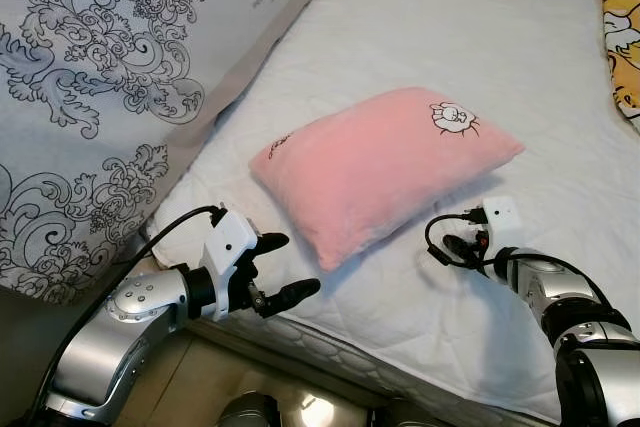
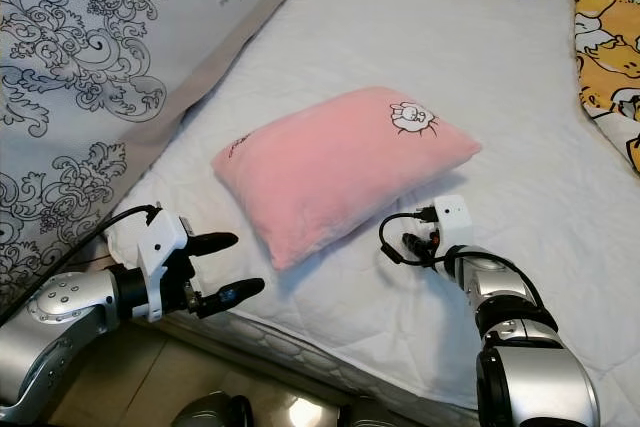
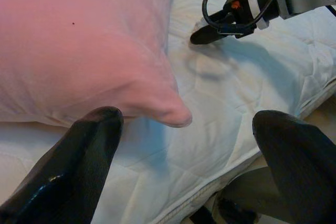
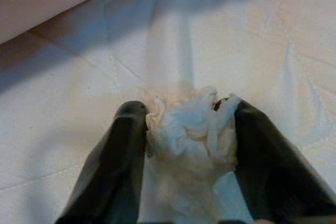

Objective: Clean up the room

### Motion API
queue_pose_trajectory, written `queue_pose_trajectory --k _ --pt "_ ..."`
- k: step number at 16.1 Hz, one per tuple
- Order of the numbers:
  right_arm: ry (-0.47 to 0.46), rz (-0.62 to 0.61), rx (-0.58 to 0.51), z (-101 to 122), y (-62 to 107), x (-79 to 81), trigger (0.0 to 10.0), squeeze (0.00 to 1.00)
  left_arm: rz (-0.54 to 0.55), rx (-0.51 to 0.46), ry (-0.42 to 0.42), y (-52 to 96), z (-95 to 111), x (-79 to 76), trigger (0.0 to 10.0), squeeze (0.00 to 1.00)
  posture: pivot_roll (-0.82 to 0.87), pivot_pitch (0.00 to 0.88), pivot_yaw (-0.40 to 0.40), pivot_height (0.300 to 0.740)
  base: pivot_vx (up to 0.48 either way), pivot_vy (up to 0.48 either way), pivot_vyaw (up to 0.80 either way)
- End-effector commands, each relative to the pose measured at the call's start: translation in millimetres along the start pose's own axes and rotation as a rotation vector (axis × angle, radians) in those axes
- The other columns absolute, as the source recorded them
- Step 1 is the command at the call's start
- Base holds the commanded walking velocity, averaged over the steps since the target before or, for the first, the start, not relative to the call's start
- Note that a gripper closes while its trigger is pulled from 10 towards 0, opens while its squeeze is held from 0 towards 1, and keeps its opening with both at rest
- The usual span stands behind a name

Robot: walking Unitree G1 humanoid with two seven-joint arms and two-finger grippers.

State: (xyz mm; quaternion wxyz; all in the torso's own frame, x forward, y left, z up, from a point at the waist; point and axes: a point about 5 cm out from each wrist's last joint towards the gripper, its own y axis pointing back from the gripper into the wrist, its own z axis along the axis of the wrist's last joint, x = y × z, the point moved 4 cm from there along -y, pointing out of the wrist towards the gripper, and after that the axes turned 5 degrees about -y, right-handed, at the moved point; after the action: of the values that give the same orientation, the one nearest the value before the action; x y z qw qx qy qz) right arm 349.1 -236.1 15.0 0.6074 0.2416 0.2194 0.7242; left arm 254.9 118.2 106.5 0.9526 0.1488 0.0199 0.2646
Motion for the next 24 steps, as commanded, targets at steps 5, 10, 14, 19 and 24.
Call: queue_pose_trajectory --k 5,10,14,19,24 --pt "-0.001 -0.003 -0.003 0.7 0.6 -1.9 0.0 0.0 -0.019 0.006 -0.011 -1.1 -2.0 -1.4 10.0 0.0 0.01 0.117 0.034 0.74 0.0 0.0 0.0" --pt "-0.004 -0.009 -0.002 -0.9 1.2 -3.4 0.0 0.0 -0.031 0.006 -0.022 -1.3 -2.8 -3.2 10.0 0.0 0.01 0.087 0.043 0.74 0.0 0.0 0.0" --pt "-0.009 -0.015 -0.003 -1.5 1.7 -4.9 0.0 0.0 -0.038 0.003 -0.029 0.1 -1.0 -6.5 10.0 0.0 0.01 0.081 0.048 0.74 0.0 0.0 0.0" --pt "-0.107 -0.099 -0.138 14.8 16.6 -30.8 0.0 0.0 0.109 -0.029 0.008 2.5 1.4 4.7 10.0 0.0 0.0 0.049 0.012 0.74 0.0 0.0 0.0" --pt "-0.202 -0.086 -0.364 37.0 65.2 -31.6 0.0 0.0 0.188 -0.167 0.13 7.0 20.4 4.2 10.0 0.0 -0.02 0.047 0.024 0.74 0.0 0.0 0.0"
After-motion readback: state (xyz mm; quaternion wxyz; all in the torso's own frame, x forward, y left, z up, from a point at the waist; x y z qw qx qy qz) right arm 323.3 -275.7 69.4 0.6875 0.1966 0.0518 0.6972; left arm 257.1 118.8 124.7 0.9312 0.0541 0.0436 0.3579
